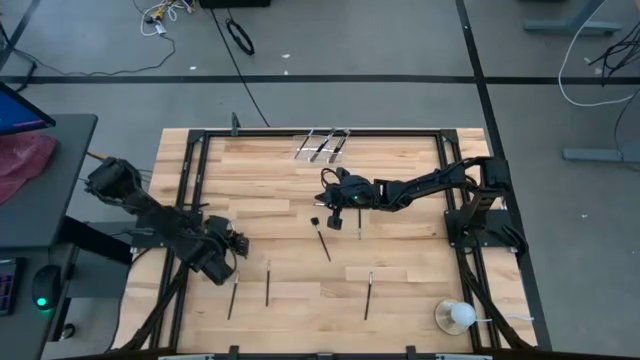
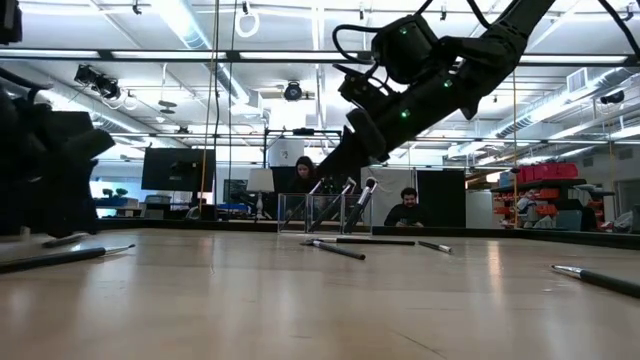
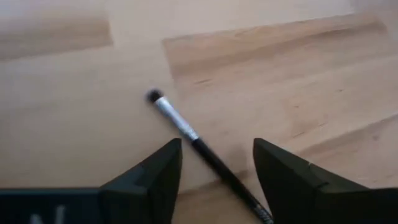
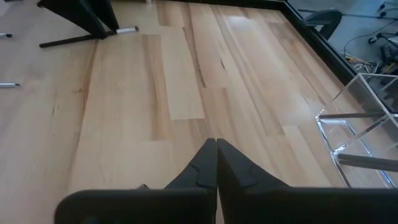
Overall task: Put items in baskets/containers
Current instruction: Put the black eyeshadow brush into the transparent organizer
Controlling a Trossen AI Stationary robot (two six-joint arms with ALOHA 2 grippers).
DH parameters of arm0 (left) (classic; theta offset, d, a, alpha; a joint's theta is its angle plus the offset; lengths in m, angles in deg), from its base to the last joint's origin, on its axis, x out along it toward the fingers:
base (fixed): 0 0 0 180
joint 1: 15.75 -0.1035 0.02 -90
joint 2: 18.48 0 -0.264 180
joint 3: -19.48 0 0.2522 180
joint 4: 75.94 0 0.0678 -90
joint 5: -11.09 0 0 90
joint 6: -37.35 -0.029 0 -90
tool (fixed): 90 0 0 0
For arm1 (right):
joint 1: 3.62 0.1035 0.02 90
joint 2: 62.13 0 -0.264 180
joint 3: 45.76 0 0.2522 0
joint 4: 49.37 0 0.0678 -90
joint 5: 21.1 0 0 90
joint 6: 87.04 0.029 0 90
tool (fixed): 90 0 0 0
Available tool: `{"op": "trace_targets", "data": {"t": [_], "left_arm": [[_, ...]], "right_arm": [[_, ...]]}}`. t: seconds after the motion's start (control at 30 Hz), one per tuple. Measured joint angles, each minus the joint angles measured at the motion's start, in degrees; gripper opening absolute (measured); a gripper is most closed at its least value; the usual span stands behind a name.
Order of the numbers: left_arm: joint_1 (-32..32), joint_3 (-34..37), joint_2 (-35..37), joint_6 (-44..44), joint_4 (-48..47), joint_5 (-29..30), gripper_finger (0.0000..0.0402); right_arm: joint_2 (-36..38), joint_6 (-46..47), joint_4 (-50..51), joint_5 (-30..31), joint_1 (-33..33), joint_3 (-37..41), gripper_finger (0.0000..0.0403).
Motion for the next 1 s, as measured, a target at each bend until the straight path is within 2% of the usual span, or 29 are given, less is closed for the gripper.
{"op": "trace_targets", "data": {"t": [0.2, 0.4, 0.5, 0.63, 0.73, 0.83, 1.0], "left_arm": [[-3.6, 0.1, -1.1, -12.6, 7.0, 5.5, 0.013], [-8.3, 0.1, -8.3, -27.4, 19.7, 8.7, 0.0076], [-10.0, 0.0, -11.5, -30.1, 23.9, 10.6, 0.0059], [-10.4, -0.1, -12.8, -29.9, 24.9, 12.3, 0.0045], [-9.9, 0.1, -11.3, -31.3, 24.8, 12.3, 0.0043], [-7.9, 0.1, -9.2, -35.7, 26.7, 12.4, 0.0058], [-4.0, 0.1, -8.7, -47.3, 36.0, 12.9, 0.013]], "right_arm": [[0.0, 0.1, -0.2, 0.0, 0.0, 0.0, 0.0004], [0.0, 1.0, -0.3, 0.0, 0.0, 0.0, 0.0004], [0.0, 1.0, -0.3, 0.0, 0.0, 0.0, 0.0004], [0.0, 1.0, -0.3, 0.0, 0.0, 0.0, 0.0004], [0.0, 1.0, -0.2, 0.0, 0.0, 0.0, 0.0004], [0.0, 1.0, -0.2, 0.0, 0.0, 0.0, 0.0004], [0.0, 1.0, -0.3, 0.0, 0.0, 0.0, 0.0004]]}}
